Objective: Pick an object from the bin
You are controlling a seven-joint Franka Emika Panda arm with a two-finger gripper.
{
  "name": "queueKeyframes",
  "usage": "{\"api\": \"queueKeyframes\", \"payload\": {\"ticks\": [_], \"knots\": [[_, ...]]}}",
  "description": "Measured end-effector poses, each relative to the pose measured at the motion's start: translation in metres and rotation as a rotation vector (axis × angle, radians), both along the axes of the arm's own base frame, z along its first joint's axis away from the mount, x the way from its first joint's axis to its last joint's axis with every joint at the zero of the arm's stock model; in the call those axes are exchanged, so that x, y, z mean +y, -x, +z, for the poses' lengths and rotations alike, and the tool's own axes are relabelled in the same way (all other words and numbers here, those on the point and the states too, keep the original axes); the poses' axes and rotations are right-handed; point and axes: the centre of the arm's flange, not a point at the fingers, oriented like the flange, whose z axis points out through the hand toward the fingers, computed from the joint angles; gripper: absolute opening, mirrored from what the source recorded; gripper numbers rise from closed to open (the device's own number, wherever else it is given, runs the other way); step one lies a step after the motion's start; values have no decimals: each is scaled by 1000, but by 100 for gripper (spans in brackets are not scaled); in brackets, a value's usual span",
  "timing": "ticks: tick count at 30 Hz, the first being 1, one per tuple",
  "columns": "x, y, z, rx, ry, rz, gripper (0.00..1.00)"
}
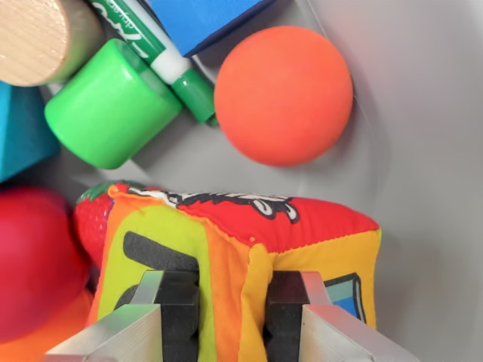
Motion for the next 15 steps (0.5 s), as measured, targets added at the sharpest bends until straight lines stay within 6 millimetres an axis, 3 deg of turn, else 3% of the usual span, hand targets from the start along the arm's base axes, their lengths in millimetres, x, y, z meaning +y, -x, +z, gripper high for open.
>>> {"api": "queueKeyframes", "payload": {"ticks": [15], "knots": [[0, 1, 51, -1, -2, 0, 0]]}}
